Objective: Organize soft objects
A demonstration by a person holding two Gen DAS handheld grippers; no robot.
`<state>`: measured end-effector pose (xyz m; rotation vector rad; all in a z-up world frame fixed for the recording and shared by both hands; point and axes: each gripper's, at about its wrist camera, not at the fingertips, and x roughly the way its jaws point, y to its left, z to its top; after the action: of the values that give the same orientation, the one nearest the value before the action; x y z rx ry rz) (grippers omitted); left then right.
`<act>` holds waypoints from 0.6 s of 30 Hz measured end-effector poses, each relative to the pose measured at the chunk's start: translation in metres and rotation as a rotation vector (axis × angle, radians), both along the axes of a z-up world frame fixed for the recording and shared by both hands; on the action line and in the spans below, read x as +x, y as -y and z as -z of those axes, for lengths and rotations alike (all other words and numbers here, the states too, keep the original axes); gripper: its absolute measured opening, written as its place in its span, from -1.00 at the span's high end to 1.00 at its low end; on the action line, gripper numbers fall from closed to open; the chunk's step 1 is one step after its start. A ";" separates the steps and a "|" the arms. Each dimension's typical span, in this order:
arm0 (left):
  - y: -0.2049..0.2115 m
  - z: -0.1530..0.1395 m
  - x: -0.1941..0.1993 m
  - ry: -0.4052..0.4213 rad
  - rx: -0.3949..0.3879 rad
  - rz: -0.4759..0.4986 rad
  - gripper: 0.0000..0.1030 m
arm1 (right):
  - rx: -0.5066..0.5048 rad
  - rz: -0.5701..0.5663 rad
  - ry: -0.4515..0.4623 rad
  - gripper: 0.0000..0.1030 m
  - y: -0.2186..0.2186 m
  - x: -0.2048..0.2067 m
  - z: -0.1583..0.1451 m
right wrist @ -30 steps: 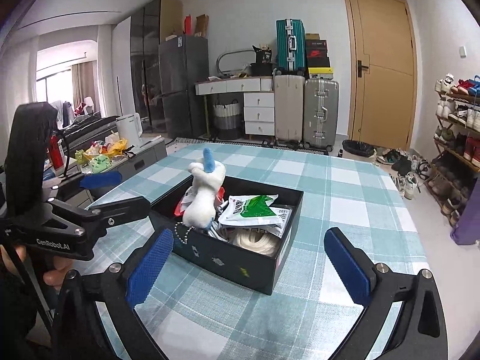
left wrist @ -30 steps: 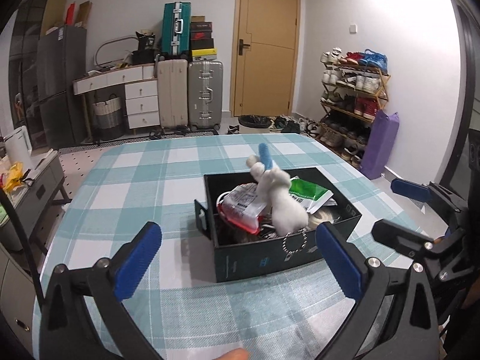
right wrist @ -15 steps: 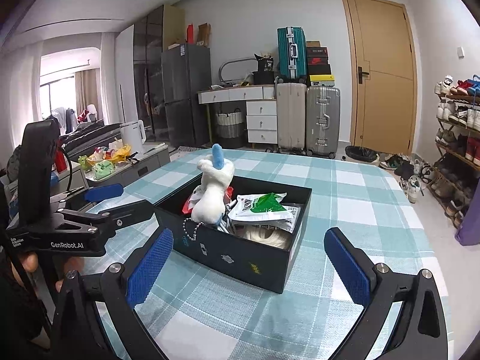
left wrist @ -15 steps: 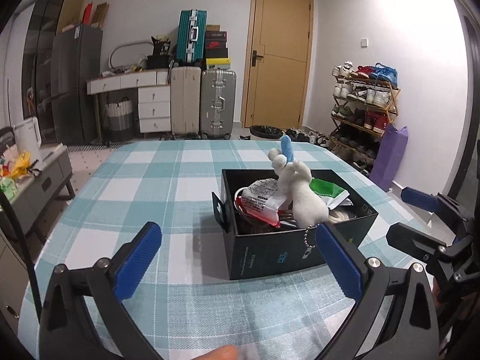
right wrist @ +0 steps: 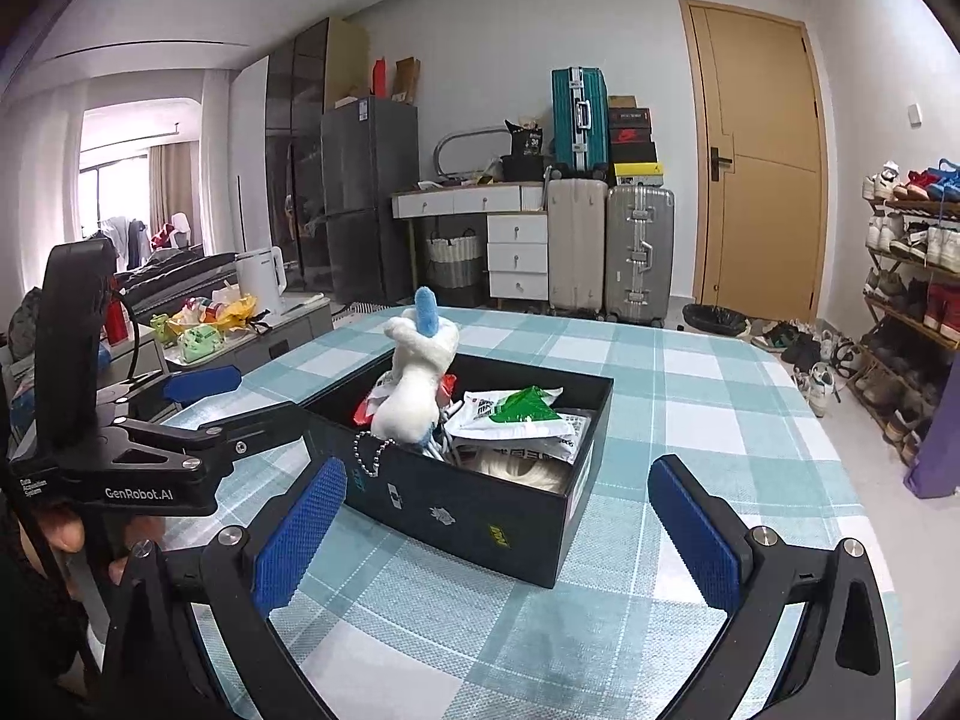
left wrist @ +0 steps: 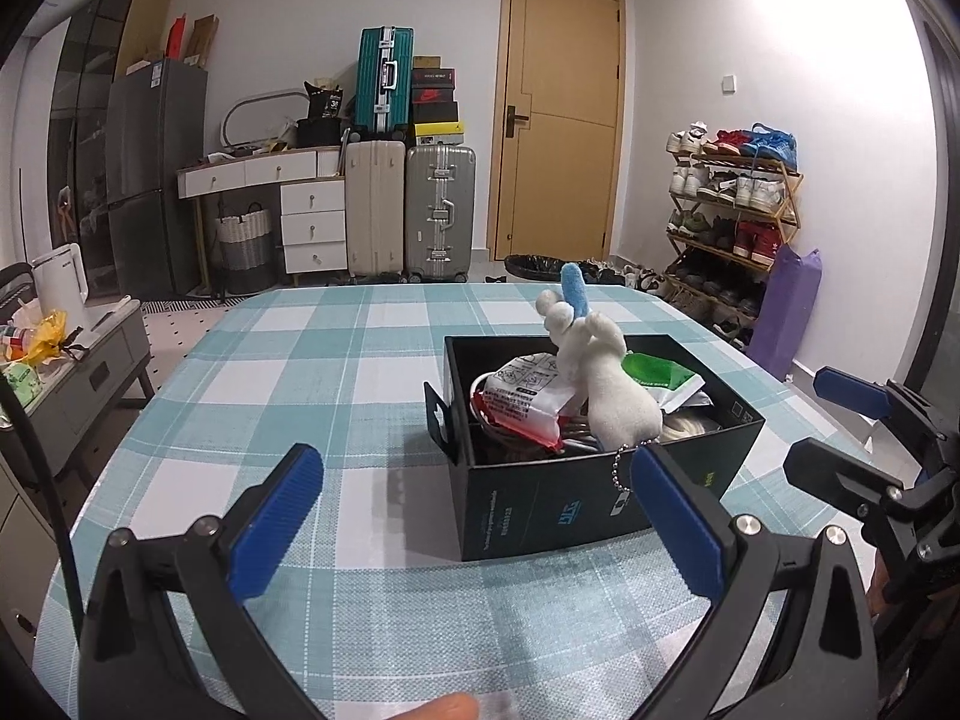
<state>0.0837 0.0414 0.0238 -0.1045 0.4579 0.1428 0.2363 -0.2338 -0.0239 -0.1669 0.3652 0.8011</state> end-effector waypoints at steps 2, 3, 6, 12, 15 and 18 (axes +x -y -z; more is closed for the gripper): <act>0.000 0.001 0.001 -0.009 0.002 -0.008 -1.00 | 0.003 0.004 0.003 -0.99 0.001 0.000 0.000; 0.000 0.001 0.001 -0.010 0.002 -0.010 -1.00 | 0.004 0.007 0.006 -0.99 0.001 0.000 0.000; 0.000 0.000 0.001 -0.011 0.000 -0.009 -1.00 | 0.014 0.009 0.021 -0.99 0.003 -0.003 -0.001; 0.002 0.000 0.002 -0.015 0.000 -0.005 -1.00 | 0.017 0.009 0.029 -0.99 0.003 -0.004 -0.002; 0.002 0.001 0.002 -0.016 -0.001 -0.004 -1.00 | 0.015 0.007 0.030 -0.99 0.003 -0.003 -0.001; 0.002 0.001 0.002 -0.016 -0.001 -0.005 -1.00 | 0.013 0.008 0.028 -0.99 0.002 -0.002 -0.001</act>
<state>0.0861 0.0394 0.0232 -0.1059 0.4734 0.1478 0.2341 -0.2358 -0.0230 -0.1645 0.3344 0.7926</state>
